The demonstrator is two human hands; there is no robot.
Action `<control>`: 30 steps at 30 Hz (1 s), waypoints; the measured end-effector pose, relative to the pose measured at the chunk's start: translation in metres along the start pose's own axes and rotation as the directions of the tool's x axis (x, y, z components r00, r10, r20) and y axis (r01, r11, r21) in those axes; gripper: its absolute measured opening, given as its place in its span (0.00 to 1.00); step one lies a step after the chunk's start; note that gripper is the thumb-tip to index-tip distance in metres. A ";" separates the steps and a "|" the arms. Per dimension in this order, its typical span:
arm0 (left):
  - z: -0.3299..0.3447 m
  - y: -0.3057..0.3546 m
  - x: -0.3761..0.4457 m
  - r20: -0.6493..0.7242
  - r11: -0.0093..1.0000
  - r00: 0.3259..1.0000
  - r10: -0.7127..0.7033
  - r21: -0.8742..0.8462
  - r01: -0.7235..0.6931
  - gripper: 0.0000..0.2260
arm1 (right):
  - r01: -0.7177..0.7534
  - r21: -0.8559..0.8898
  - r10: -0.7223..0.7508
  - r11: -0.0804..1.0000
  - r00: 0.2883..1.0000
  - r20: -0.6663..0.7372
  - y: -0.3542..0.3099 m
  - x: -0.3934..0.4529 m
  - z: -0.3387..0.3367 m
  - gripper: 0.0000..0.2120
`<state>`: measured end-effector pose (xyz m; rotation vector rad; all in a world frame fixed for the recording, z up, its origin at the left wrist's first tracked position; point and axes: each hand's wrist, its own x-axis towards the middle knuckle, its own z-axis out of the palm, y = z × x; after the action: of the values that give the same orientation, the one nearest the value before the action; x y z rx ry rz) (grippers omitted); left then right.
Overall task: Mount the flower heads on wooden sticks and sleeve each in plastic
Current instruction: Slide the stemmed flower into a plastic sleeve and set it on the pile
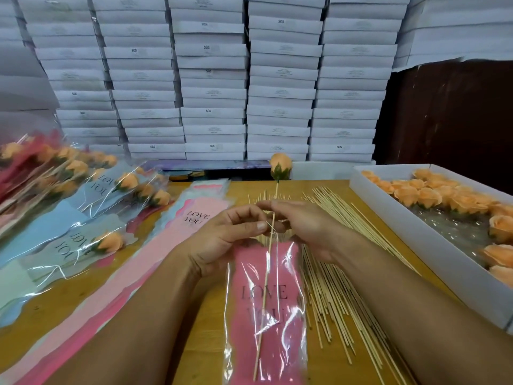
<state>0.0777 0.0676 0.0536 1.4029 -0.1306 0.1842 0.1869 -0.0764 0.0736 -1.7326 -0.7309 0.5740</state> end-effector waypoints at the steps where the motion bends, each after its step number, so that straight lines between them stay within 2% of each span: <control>1: 0.000 0.000 0.001 -0.024 1.000 1.000 0.011 0.006 -0.011 0.03 | 0.023 0.000 -0.023 1.000 1.000 0.012 0.001 -0.001 0.000 0.14; 6: 0.001 0.000 0.001 -0.018 0.997 0.999 0.042 -0.056 -0.043 0.07 | 0.010 0.151 -0.037 0.988 0.983 0.181 0.003 -0.008 -0.004 0.15; 7: 0.002 0.001 0.001 -0.018 0.997 0.999 0.043 -0.065 -0.044 0.08 | -0.010 0.178 -0.021 0.984 0.985 0.171 0.003 -0.007 -0.005 0.17; 9: 0.002 0.001 0.000 -0.013 0.998 0.999 0.030 -0.052 -0.031 0.06 | -0.033 0.225 0.019 0.974 0.998 0.063 0.003 -0.003 -0.010 0.20; 11: 0.004 0.001 0.001 0.014 1.000 1.000 -0.003 -0.022 0.003 0.05 | -0.005 0.346 0.013 0.938 1.000 -0.020 0.003 0.001 -0.016 0.18; 13: 0.006 -0.001 0.001 0.051 0.999 0.998 -0.042 -0.011 0.042 0.06 | 0.048 0.502 -0.051 0.863 0.999 -0.007 0.002 0.002 -0.022 0.15; 15: 0.008 -0.003 0.000 0.090 0.997 0.993 -0.081 -0.012 0.082 0.06 | 0.085 0.587 -0.098 0.805 0.995 -0.009 0.002 0.002 -0.027 0.14; 17: 0.009 -0.004 0.000 0.114 0.993 0.987 -0.116 0.005 0.116 0.04 | 0.105 0.586 -0.116 0.803 0.993 -0.019 0.003 0.002 -0.029 0.14; 22: 0.007 -0.004 0.000 0.162 0.989 0.976 -0.144 0.006 0.145 0.04 | 0.115 0.464 -0.129 0.879 0.992 0.000 0.007 -0.001 -0.026 0.10; 26: 0.006 -0.005 0.000 0.181 0.991 0.975 -0.130 0.036 0.126 0.03 | 0.075 0.396 -0.088 0.915 0.996 0.014 0.006 -0.004 -0.023 0.16; 30: 0.007 -0.004 0.000 0.142 0.994 0.986 -0.091 0.079 0.080 0.02 | 0.044 0.326 -0.058 0.944 0.998 0.034 0.005 -0.007 -0.022 0.16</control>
<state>0.0786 0.0607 0.0513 1.4916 -0.1851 0.0156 0.1980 -0.0966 0.0751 -1.3950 -0.6680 0.6589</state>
